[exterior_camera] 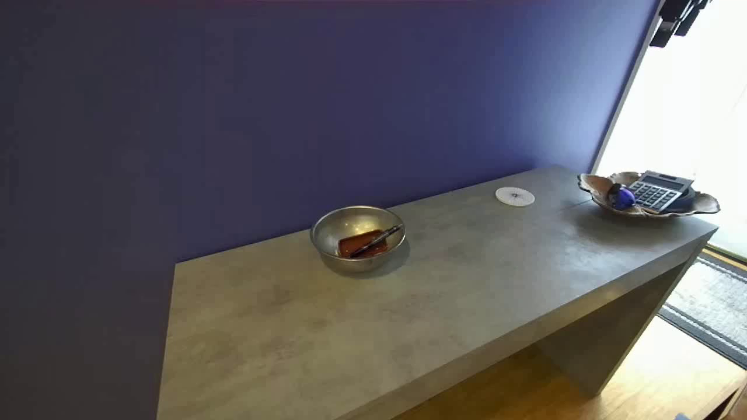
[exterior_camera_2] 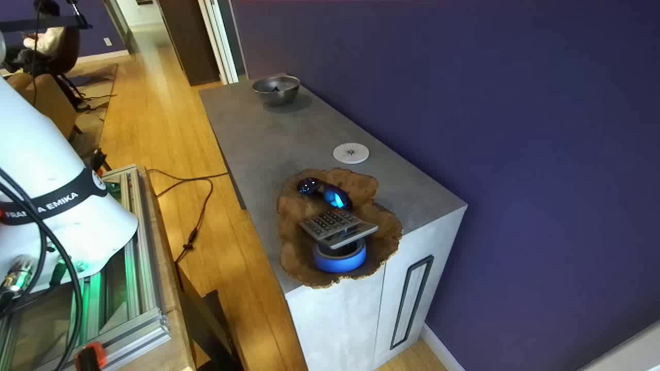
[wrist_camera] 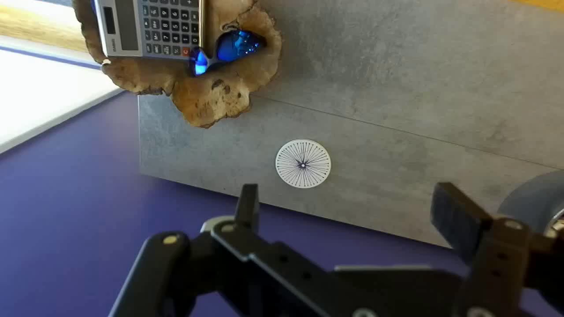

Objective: Put the pen from the silver bowl on the white coaster

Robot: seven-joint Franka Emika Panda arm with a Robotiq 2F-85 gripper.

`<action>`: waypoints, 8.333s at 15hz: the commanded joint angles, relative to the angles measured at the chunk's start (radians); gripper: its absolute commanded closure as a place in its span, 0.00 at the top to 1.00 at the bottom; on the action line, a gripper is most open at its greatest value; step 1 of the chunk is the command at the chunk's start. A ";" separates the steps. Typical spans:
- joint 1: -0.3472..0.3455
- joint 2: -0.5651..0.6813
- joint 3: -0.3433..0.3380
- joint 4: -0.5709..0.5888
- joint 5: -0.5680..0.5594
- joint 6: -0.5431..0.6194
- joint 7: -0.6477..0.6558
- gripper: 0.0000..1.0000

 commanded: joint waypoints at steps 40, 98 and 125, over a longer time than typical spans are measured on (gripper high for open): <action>0.536 1.292 0.165 0.896 -0.388 0.314 -0.251 1.00; 0.156 0.834 0.251 0.440 -0.177 0.438 -0.392 0.04; -0.164 0.742 -0.074 0.210 0.305 0.358 -1.286 0.16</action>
